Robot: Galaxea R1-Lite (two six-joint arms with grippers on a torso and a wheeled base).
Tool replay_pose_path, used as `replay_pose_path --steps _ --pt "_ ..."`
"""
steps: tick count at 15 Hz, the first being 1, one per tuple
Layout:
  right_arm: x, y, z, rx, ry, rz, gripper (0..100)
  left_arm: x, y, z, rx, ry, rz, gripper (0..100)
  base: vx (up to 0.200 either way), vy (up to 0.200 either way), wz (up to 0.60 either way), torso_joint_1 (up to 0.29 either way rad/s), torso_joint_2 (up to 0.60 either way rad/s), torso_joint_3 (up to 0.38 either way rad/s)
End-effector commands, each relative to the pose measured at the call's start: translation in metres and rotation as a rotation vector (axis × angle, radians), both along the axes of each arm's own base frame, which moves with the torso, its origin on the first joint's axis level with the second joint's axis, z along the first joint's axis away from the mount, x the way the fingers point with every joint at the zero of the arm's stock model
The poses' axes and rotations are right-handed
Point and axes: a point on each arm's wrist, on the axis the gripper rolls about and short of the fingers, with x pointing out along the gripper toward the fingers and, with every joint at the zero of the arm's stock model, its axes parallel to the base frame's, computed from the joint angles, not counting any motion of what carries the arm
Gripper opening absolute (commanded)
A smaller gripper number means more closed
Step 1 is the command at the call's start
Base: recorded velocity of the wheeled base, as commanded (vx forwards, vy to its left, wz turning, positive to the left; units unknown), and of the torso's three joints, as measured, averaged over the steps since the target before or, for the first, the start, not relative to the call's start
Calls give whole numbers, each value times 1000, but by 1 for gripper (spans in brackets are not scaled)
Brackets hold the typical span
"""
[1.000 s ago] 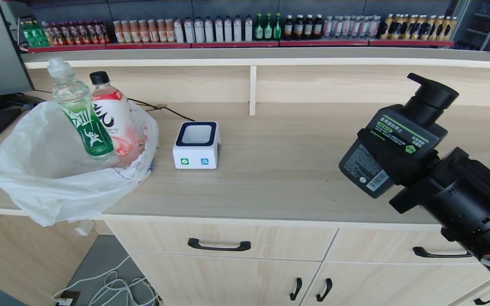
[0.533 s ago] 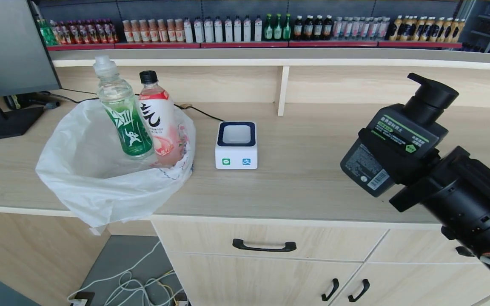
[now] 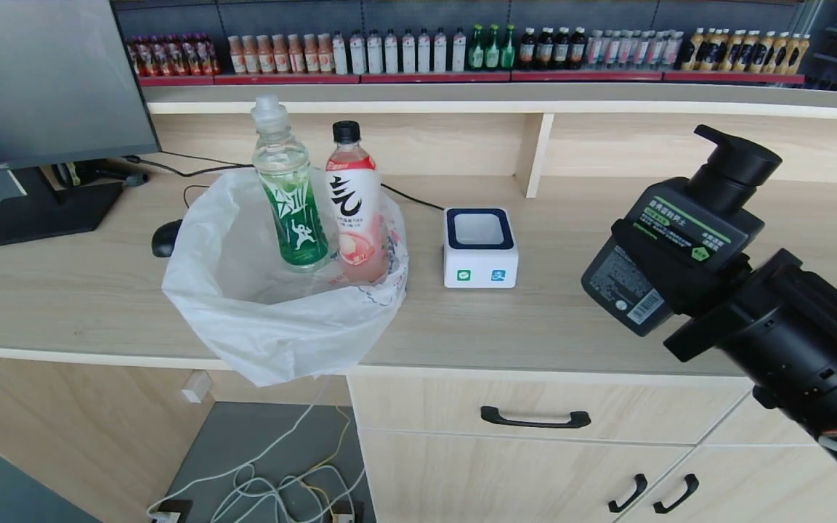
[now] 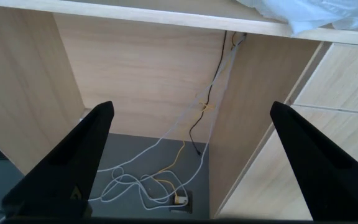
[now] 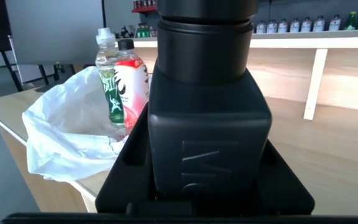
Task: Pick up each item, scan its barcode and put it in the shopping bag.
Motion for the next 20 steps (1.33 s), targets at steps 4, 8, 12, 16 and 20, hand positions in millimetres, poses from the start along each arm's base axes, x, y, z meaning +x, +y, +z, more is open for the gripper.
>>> replay_pose_path --steps 4,8,12,16,20 --pt "0 0 0 -1 0 0 0 0 0 0 2 0 0 100 0 200 0 2 2 5" --pt "7 9 7 -75 -90 52 0 0 0 0 4 0 0 100 0 50 0 1 1 -1" --pt "38 30 17 -53 -131 49 0 0 0 0 4 0 0 100 0 0 0 0 0 0" --pt "56 35 6 -84 -107 53 0 0 0 0 4 0 0 100 0 0 0 0 0 0" --pt "91 21 6 -178 -191 33 0 0 0 0 4 0 0 100 0 0 0 0 0 0"
